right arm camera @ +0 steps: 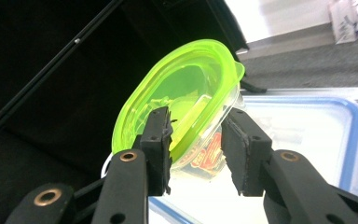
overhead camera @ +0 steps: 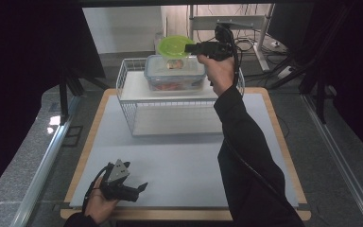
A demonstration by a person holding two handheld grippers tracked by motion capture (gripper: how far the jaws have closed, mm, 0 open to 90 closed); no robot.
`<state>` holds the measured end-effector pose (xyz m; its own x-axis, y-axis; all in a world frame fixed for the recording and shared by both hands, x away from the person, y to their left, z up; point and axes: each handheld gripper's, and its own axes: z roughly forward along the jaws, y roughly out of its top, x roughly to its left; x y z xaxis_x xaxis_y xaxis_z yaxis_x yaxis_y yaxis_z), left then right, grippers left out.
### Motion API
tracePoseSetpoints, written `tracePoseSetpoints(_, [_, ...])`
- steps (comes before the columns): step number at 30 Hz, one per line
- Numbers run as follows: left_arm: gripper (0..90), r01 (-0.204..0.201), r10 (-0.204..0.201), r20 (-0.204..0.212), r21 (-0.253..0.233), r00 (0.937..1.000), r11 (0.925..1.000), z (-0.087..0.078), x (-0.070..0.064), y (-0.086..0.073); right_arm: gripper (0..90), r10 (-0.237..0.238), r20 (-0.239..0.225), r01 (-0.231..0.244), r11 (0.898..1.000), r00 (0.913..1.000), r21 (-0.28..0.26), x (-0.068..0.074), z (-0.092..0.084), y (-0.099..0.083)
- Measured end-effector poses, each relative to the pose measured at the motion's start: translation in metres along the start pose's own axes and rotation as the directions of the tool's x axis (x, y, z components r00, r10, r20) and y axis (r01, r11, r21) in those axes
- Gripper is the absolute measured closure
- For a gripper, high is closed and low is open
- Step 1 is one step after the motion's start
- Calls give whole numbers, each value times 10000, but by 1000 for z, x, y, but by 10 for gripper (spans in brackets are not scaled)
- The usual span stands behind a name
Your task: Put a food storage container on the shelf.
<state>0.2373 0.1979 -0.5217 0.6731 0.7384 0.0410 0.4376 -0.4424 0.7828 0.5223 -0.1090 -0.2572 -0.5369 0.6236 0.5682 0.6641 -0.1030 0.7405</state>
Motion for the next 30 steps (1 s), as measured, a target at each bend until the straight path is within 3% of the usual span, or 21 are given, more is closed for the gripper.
tracePoseSetpoints(7, [33,-8,8,19,51,10000,10000,1,0,0,587,15,-204,-12,9999,9998,158,2,0,-3])
tracePoseSetpoints(14, [33,-18,18,17,70,10000,10000,1,0,0,415,-43,-251,50,9996,9997,270,2,3,-4])
tracePoseSetpoints(21, [33,-12,11,-20,-21,10000,10000,0,0,0,205,-1093,-166,1097,9937,9939,238,6,-4,-9])
tracePoseSetpoints(26, [33,217,-217,126,-25,9997,9998,-1,1,1,123,-2173,-95,2175,9754,9760,342,9,-17,-22])
tracePoseSetpoints(30, [34,479,-476,372,-77,9982,9988,-2,1,1,87,-2755,-140,2759,9603,9612,416,7,-28,-39])
